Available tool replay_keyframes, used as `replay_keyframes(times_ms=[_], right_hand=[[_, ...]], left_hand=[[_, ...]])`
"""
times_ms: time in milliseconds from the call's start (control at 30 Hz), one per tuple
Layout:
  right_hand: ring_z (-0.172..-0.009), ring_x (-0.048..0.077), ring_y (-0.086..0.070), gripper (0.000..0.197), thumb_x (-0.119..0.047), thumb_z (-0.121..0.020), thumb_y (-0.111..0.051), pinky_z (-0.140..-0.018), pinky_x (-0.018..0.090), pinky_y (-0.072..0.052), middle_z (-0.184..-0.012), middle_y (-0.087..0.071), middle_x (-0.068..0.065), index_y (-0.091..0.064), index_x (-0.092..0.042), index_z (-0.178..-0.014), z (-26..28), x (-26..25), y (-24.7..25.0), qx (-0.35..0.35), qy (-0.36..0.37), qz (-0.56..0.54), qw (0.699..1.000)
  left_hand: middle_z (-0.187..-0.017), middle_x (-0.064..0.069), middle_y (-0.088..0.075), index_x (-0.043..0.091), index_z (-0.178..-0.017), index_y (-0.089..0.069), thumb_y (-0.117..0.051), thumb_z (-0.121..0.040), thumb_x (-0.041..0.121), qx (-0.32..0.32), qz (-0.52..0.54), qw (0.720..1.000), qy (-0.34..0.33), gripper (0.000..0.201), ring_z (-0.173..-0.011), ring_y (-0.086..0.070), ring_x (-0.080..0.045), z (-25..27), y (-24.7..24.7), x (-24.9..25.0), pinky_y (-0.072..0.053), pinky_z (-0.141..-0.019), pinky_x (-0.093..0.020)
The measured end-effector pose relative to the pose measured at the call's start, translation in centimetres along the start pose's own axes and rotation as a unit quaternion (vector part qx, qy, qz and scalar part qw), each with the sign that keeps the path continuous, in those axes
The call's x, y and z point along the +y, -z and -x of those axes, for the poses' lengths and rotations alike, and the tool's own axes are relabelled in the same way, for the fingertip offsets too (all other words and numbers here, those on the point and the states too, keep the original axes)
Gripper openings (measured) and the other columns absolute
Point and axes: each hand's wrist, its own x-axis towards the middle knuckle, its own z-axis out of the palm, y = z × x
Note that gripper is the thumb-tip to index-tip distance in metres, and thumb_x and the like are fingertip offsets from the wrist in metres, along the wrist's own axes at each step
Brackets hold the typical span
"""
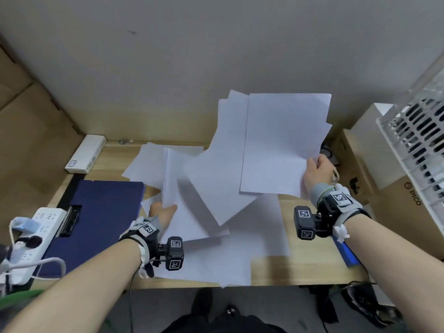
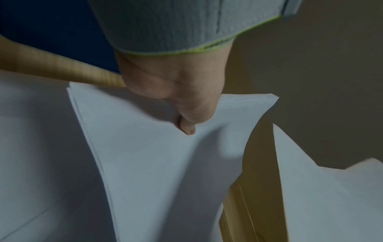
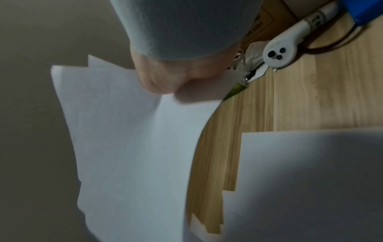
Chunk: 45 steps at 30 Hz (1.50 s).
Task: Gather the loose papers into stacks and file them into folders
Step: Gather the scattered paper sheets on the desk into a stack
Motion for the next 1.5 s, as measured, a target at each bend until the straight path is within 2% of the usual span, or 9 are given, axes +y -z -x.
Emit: replay_keyframes(times_ms=[367,533,667,733,867,967,1100,1333,1500], right_hand=[[-0.065,0.018,-0.036,0.024,-0.006,-0.092,-0.051,-0.063,0.035,-0.031,-0.066,-0.038,0.007,-0.043,-0.009,-0.07,4.8,7.1,-6.6,-0.291,0.0,0.123,0.949],[-0.063,0.022,-0.038,0.029,-0.006,-0.09,-0.053,-0.057,0.035,-0.025,-0.061,-0.04,0.002,-0.038,-0.014,-0.066,7.0,9.3,-9.7,-0.332,-0.005,0.188,0.924],[-0.066,0.025,-0.042,0.029,-0.01,-0.087,-0.055,-0.057,0.035,-0.03,-0.06,-0.043,0.001,-0.04,-0.016,-0.063,8.7,9.9,-12.0,-0.343,-0.054,0.18,0.92],[-0.074,0.027,-0.056,0.007,-0.021,-0.084,-0.058,-0.068,0.037,-0.047,-0.074,-0.059,0.003,-0.057,-0.015,-0.08,9.4,9.6,-12.5,-0.319,-0.107,0.137,0.932],[-0.086,0.025,-0.063,0.037,-0.029,-0.079,-0.076,-0.077,0.041,-0.057,-0.088,-0.058,-0.001,-0.053,-0.023,-0.106,10.2,9.3,-12.9,-0.31,-0.202,0.083,0.925],[-0.066,0.024,-0.067,0.028,-0.024,-0.074,-0.079,-0.066,0.042,-0.06,-0.069,-0.068,0.005,-0.064,-0.01,-0.092,10.2,9.1,-12.2,-0.306,-0.196,0.095,0.927],[-0.045,0.015,-0.046,0.022,-0.007,-0.078,-0.079,-0.042,0.023,-0.041,-0.056,-0.054,0.005,-0.057,-0.009,-0.077,12.3,8.6,-12.0,-0.403,-0.272,0.037,0.873],[-0.08,0.024,-0.072,0.033,-0.034,-0.066,-0.081,-0.075,0.041,-0.06,-0.086,-0.076,0.009,-0.076,-0.008,-0.085,15.7,9.4,-14.4,-0.416,-0.214,0.13,0.874],[-0.09,0.024,-0.063,0.034,-0.03,-0.073,-0.08,-0.079,0.033,-0.051,-0.092,-0.062,0.001,-0.056,-0.017,-0.092,15.9,9.6,-14.3,-0.342,-0.244,0.136,0.898]], left_hand=[[-0.109,-0.012,-0.069,0.004,-0.117,-0.051,-0.084,-0.062,0.041,-0.191,-0.082,0.972,0.113,0.074,-0.098,-0.068,-0.035,-1.5,1.4,-6.7,-0.054,-0.09,-0.05],[-0.105,-0.016,-0.073,0.001,-0.118,-0.057,-0.08,-0.074,0.036,-0.204,-0.038,0.968,0.14,0.061,-0.094,-0.071,-0.036,-0.2,0.9,-8.4,-0.055,-0.089,-0.052],[-0.101,-0.014,-0.075,0.001,-0.111,-0.067,-0.085,-0.047,0.057,-0.221,-0.042,0.967,0.122,0.087,-0.093,-0.072,-0.033,-1.6,-0.2,-11.0,-0.055,-0.091,-0.051],[-0.105,-0.014,-0.074,0.004,-0.115,-0.064,-0.084,-0.045,0.053,-0.211,-0.031,0.969,0.128,0.088,-0.092,-0.072,-0.033,-4.1,-0.9,-13.6,-0.056,-0.088,-0.052],[-0.107,-0.001,-0.072,0.002,-0.109,-0.058,-0.091,-0.026,0.063,-0.156,0.058,0.977,0.134,0.108,-0.099,-0.07,-0.019,-3.3,0.2,-11.2,-0.049,-0.095,-0.044],[-0.129,-0.01,-0.055,-0.004,-0.124,-0.045,-0.083,-0.073,0.037,-0.111,0.105,0.979,0.137,0.075,-0.127,-0.052,-0.026,0.1,1.9,-6.4,-0.038,-0.108,-0.043],[-0.137,-0.013,-0.049,0.012,-0.144,-0.029,-0.081,-0.05,0.058,-0.06,0.11,0.979,0.159,0.117,-0.118,-0.054,-0.037,-4.1,0.6,-10.6,-0.048,-0.097,-0.054],[-0.116,-0.028,-0.065,-0.01,-0.117,-0.059,-0.072,-0.083,0.009,-0.062,0.111,0.984,0.127,0.041,-0.087,-0.062,-0.033,-0.6,-1.2,-7.2,-0.052,-0.081,-0.039],[-0.14,-0.019,-0.051,-0.009,-0.14,-0.037,-0.075,-0.084,0.019,-0.103,0.138,0.973,0.154,0.073,-0.126,-0.052,-0.036,-0.3,-1.3,-7.6,-0.045,-0.101,-0.041]])
